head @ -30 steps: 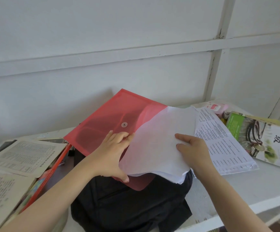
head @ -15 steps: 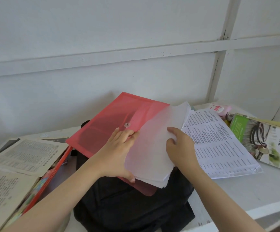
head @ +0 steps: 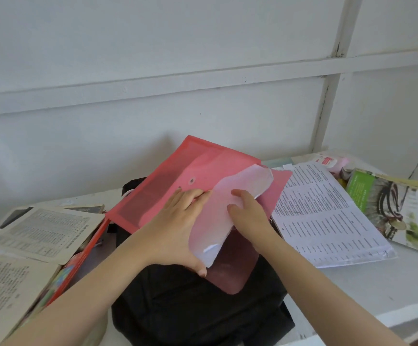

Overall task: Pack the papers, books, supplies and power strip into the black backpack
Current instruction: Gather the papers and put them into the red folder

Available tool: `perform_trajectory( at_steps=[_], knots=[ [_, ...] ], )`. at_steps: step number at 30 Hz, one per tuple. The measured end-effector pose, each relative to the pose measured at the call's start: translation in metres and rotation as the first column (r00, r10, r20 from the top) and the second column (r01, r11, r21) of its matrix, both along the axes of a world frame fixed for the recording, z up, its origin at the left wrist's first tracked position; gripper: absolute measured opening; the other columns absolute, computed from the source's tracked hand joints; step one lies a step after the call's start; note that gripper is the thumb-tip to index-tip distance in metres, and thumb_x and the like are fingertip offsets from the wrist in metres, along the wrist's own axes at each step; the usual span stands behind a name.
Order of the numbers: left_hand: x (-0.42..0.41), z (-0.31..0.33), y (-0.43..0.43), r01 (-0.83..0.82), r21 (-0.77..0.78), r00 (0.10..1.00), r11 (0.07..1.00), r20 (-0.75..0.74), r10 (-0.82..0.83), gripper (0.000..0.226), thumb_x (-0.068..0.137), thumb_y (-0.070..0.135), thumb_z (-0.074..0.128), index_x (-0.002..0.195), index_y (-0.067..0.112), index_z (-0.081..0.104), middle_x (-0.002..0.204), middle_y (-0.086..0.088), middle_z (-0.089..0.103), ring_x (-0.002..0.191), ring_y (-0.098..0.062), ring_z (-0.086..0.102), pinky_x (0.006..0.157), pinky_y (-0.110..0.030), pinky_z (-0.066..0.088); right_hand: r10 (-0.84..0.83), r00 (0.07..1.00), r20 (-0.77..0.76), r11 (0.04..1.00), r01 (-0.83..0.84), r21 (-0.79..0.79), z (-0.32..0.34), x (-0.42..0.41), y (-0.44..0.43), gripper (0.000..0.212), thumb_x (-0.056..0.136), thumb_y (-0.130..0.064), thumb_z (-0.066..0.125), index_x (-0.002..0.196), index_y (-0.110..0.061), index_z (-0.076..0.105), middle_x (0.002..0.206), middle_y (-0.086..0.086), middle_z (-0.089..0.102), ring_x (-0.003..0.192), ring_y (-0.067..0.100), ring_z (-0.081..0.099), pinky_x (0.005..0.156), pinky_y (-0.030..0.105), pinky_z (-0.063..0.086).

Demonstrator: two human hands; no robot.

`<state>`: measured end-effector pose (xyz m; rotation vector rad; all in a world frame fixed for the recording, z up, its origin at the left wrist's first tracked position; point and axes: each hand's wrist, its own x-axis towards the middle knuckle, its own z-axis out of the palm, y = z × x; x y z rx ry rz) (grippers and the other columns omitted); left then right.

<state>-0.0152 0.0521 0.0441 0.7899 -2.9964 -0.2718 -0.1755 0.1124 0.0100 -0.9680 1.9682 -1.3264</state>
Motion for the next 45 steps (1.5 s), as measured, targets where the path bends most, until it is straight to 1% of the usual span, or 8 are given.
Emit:
perform_trajectory(
  at_steps=[3,6,21,28,33,37,40,45],
  knots=[
    [0.009,0.007,-0.006,-0.026,0.027,0.999,0.999,-0.029,0.027,0.14,0.049,0.058,0.083,0.144,0.036,-0.017,0.138,0.036,-0.015,0.134,0.005,-0.017,0.112,-0.027,0.001,-0.066,0.998,-0.007,0.993,0.065,-0.097,0.002,-0.012,0.005,0.037,0.089,-0.005,0.044,0.122,-0.019,0.052,0.095,0.002,0.056,0.073,0.01,0.058,0.077,0.036,0.058],
    [0.016,0.01,-0.009,-0.031,0.023,0.999,0.999,-0.008,0.032,0.142,0.045,0.06,0.083,0.144,0.038,-0.016,0.137,0.038,-0.014,0.14,-0.004,-0.011,0.117,-0.033,0.01,-0.015,0.981,0.195,0.995,0.035,-0.098,0.005,-0.023,0.007,0.03,0.089,0.0,0.047,0.113,-0.013,0.059,0.108,0.01,0.055,0.082,0.016,0.062,0.063,0.026,0.059],
    [0.011,0.012,0.0,0.095,-0.076,0.994,0.993,0.056,-0.091,0.142,0.05,0.062,0.08,0.143,0.031,-0.022,0.142,0.026,-0.013,0.121,0.011,-0.015,0.103,-0.014,-0.003,-0.008,0.959,0.283,0.996,0.033,-0.084,-0.011,-0.01,-0.029,0.043,0.086,0.009,0.048,0.126,-0.003,0.053,0.119,0.014,0.053,0.093,0.024,0.061,0.061,0.024,0.056],
    [0.013,0.008,0.0,0.123,-0.131,0.992,0.984,0.038,-0.119,0.14,0.049,0.063,0.08,0.133,0.037,-0.029,0.141,0.024,-0.008,0.128,0.005,-0.01,0.096,-0.006,-0.013,-0.033,0.979,0.202,0.996,0.048,-0.07,-0.012,-0.006,-0.042,0.046,0.084,0.008,0.046,0.128,-0.005,0.053,0.109,0.01,0.054,0.083,0.021,0.061,0.074,0.033,0.057],
    [0.016,0.003,-0.009,0.12,-0.177,0.992,0.977,0.059,-0.111,0.136,0.052,0.064,0.077,0.147,0.028,-0.013,0.149,0.015,-0.002,0.132,-0.001,-0.011,0.101,-0.012,-0.017,0.026,0.965,0.261,0.998,-0.01,-0.063,-0.013,-0.002,-0.039,0.047,0.088,0.004,0.045,0.134,-0.007,0.046,0.121,0.012,0.051,0.085,0.019,0.061,0.061,0.024,0.056],
    [0.021,-0.002,-0.024,0.101,-0.181,0.995,0.978,0.006,-0.102,0.111,0.061,0.065,0.072,0.148,0.032,0.013,0.14,0.022,0.018,0.128,0.005,0.009,0.109,-0.018,-0.008,0.112,0.94,0.323,0.993,-0.117,-0.004,-0.006,0.003,-0.029,0.05,0.092,-0.002,0.047,0.14,-0.011,0.035,0.111,0.015,0.055,0.077,0.023,0.067,0.064,0.028,0.059],
    [0.032,-0.007,-0.034,0.055,-0.148,0.992,0.987,-0.106,-0.071,0.074,0.076,0.042,0.07,0.14,0.039,0.034,0.127,0.026,0.033,0.121,0.002,0.029,0.111,-0.022,0.013,0.217,0.937,0.273,0.971,-0.236,0.04,0.003,0.006,-0.006,0.045,0.093,-0.008,0.051,0.136,-0.012,0.04,0.099,0.008,0.057,0.074,0.021,0.067,0.066,0.027,0.059],
    [0.053,-0.017,-0.043,-0.016,-0.048,0.975,0.999,-0.221,0.005,0.022,0.076,0.031,0.061,0.093,0.043,0.069,0.105,0.029,0.056,0.102,0.008,0.048,0.091,-0.023,0.033,0.364,0.924,0.115,0.927,-0.372,0.057,0.019,-0.002,0.044,0.026,0.094,-0.014,0.053,0.119,-0.015,0.058,0.101,0.002,0.066,0.075,0.013,0.069,0.066,0.022,0.057]
  ],
)
